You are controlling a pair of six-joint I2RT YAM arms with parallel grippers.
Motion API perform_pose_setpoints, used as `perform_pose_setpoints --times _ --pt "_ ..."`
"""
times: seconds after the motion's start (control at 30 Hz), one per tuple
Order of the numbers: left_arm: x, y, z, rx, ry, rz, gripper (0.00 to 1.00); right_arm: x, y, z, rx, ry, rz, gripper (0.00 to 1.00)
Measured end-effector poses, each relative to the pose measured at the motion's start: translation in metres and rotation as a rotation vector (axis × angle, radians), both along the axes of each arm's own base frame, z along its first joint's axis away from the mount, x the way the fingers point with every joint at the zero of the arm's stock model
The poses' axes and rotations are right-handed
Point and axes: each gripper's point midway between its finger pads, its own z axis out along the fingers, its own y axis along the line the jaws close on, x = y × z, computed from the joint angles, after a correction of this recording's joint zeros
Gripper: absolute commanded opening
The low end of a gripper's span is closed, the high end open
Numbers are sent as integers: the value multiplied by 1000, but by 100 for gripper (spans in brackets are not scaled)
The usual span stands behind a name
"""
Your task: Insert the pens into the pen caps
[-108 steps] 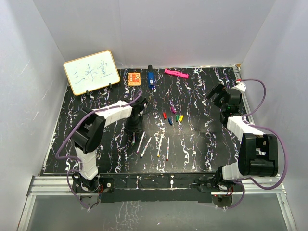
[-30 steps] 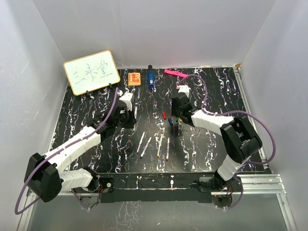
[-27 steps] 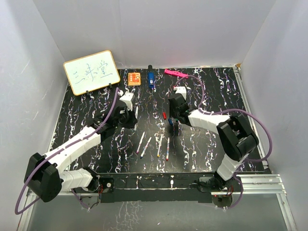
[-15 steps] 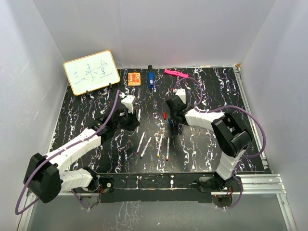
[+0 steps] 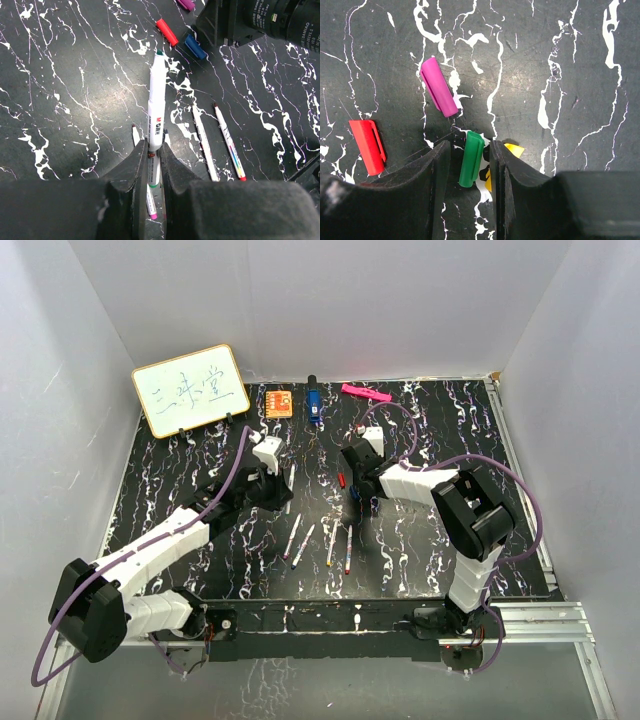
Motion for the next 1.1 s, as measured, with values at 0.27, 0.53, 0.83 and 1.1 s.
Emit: perform_pose_setpoints --times 0.27,0.53,0.83,1.1 --pt "0 0 0 2 -1 -1 0 0 0 -1 6 1 -7 33" --pt "-1 -3 -3 -1 7 -20 0 -1 3 -1 11 2 -8 32" --pt "0 -5 -7 0 15 -25 0 -2 4 -2 21 1 -16 30" --pt "1 -6 -7 -2 13 -24 0 -4 4 -3 39 1 -36 30"
